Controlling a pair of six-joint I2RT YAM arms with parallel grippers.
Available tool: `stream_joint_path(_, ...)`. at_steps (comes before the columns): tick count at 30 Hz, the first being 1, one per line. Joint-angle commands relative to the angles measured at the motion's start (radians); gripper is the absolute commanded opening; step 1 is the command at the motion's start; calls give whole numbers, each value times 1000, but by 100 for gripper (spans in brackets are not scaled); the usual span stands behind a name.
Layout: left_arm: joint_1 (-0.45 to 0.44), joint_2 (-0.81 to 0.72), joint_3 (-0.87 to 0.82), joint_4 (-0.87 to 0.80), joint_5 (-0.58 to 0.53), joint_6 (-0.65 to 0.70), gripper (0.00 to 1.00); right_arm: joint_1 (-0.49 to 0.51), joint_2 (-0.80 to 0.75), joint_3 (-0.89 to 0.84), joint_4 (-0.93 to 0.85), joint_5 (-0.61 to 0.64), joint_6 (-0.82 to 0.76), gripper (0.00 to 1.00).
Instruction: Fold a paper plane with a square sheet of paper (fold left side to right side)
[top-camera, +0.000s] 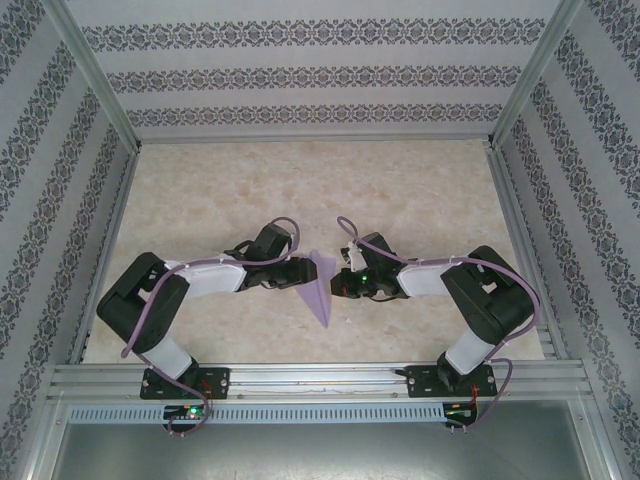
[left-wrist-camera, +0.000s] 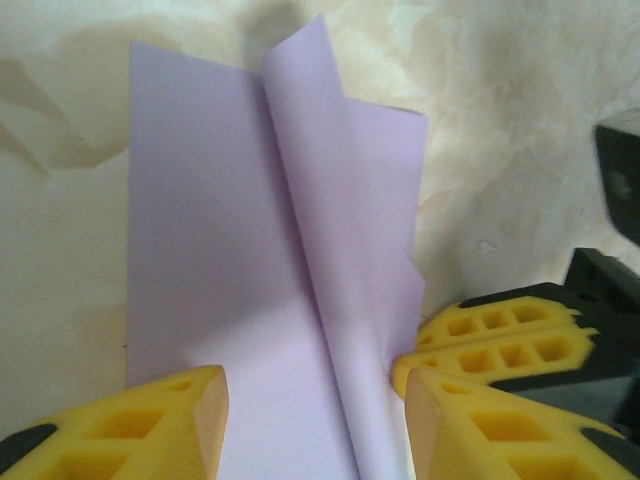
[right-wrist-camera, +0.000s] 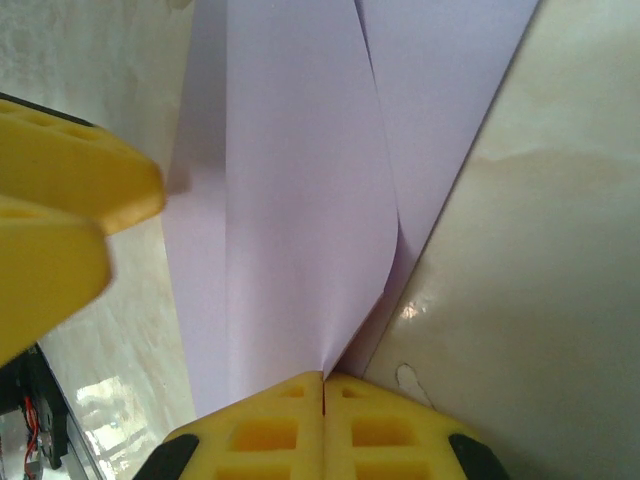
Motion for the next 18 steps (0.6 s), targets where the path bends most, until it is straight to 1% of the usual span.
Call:
stream_joint_path(1, -10, -61, 24, -60, -29, 25, 51, 15, 77, -14, -64, 118, -16, 0)
stream_joint_path(5, -9, -85, 31, -73, -21, 33, 50, 25, 90, -4, -58, 113, -12, 0)
stream_joint_path(7, -9, -84, 37, -59, 7, 37, 45, 28, 98, 4, -59, 115, -11, 0)
stream_joint_path(9, -9, -69, 46, -43, 44, 43, 34, 31, 104, 7, -63, 124, -6, 0)
stream_joint_path(12, -10, -29, 62, -17, 94, 47, 23, 33, 110, 9, -77, 143, -2, 0)
stream_joint_path(15, -10, 19, 74, 15, 136, 41, 15, 35, 115, 8, -83, 155, 2, 0)
stream_joint_path(18, -16, 60, 89, 36, 164, 39, 12, 39, 118, 9, -89, 162, 2, 0)
